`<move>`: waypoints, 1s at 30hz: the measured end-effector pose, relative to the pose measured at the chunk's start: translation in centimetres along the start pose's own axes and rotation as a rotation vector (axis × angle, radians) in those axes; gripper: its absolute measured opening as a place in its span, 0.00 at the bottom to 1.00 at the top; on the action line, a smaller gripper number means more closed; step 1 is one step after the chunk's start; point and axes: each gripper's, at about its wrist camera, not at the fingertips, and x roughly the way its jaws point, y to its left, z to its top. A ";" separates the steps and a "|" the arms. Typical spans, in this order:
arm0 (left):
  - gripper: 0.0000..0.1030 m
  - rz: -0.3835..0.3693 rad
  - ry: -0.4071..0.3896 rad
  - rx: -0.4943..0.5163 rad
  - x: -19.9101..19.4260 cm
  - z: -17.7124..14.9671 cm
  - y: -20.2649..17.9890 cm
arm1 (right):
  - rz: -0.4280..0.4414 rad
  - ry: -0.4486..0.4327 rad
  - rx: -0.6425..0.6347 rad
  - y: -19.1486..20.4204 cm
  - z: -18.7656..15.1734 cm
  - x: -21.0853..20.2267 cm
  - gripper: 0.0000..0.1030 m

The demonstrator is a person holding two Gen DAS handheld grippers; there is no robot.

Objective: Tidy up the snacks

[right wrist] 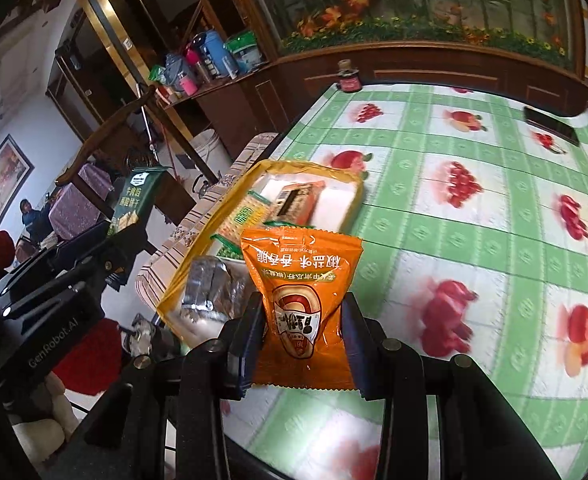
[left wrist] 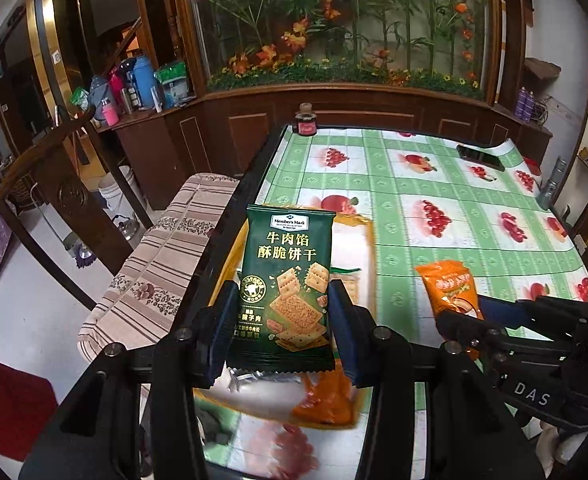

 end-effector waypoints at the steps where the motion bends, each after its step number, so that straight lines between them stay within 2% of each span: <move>1: 0.42 -0.002 0.007 0.002 0.6 0.2 0.3 | 0.000 0.006 -0.001 0.3 0.3 0.6 0.37; 13: 0.42 -0.056 0.112 0.024 6.6 0.7 2.8 | -0.014 0.074 0.039 1.8 3.6 7.3 0.37; 20: 0.42 -0.088 0.140 0.036 8.5 0.9 3.4 | -0.055 0.079 0.069 1.5 5.0 9.1 0.37; 30: 0.42 -0.108 0.161 0.052 9.8 1.2 4.0 | -0.072 0.059 0.110 1.2 6.2 9.3 0.37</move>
